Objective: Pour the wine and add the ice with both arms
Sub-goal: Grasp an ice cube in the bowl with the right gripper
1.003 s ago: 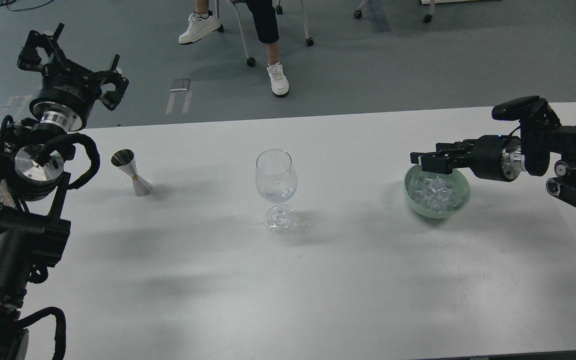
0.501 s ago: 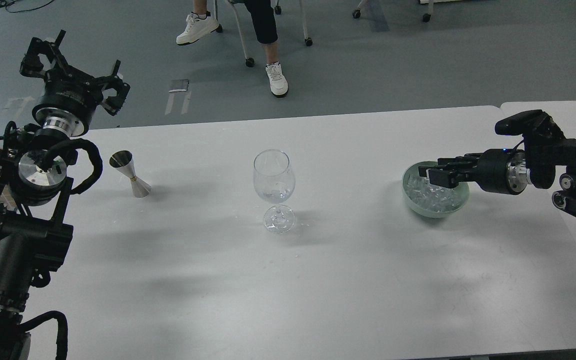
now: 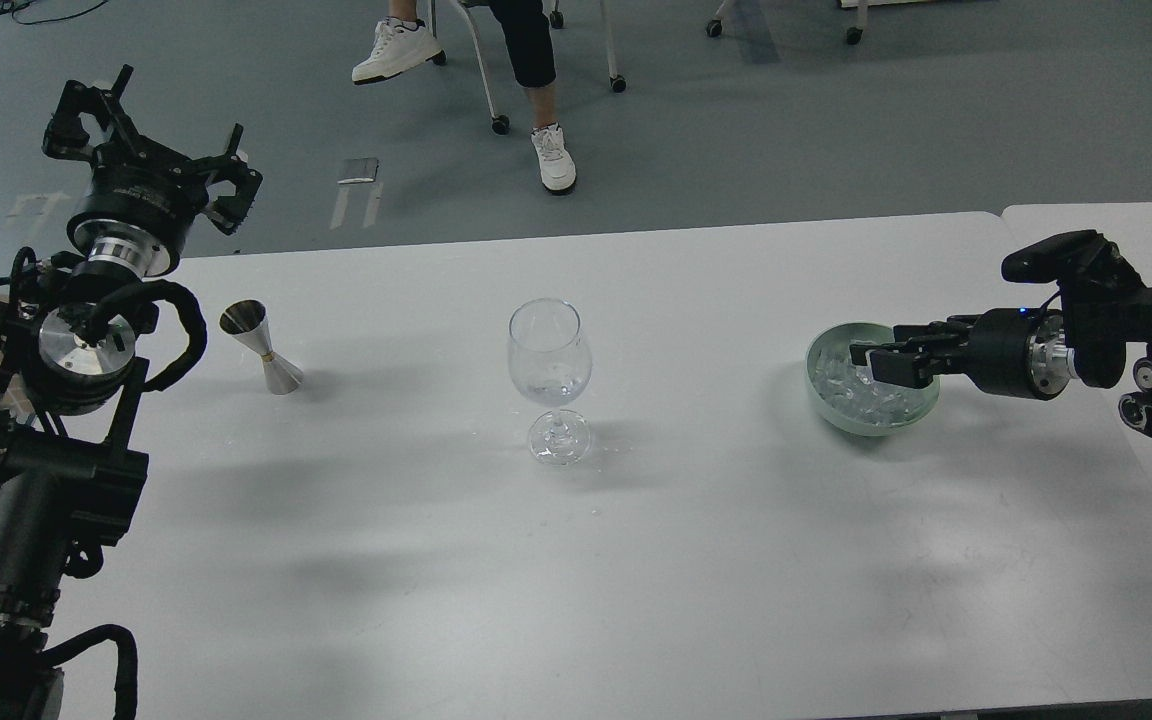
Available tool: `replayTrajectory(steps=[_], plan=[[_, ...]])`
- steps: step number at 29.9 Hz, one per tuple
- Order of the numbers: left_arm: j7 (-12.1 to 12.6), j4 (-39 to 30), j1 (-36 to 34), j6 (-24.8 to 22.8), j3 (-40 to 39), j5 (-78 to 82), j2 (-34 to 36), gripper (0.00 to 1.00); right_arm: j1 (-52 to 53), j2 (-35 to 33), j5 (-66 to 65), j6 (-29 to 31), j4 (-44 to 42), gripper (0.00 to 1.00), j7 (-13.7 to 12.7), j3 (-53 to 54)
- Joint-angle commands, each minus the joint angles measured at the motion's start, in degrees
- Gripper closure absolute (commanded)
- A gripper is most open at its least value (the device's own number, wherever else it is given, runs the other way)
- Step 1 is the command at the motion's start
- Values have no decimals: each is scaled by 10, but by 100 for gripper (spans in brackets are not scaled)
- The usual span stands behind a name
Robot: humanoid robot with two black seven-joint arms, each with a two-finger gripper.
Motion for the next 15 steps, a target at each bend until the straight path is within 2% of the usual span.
replayTrajectory(steps=[1,7,15], plan=[[0,0,2,1,0,0,0,4,-9,2,-1,-1,-3,37,-2,0],[0,0,2,1,0,0,-2,4,-12,2,-1,-1,-6,37,-4,0],[-1,0,3,1,-3,0,-6,4,-19,7,-1,-5,-10,37,-25,1]])
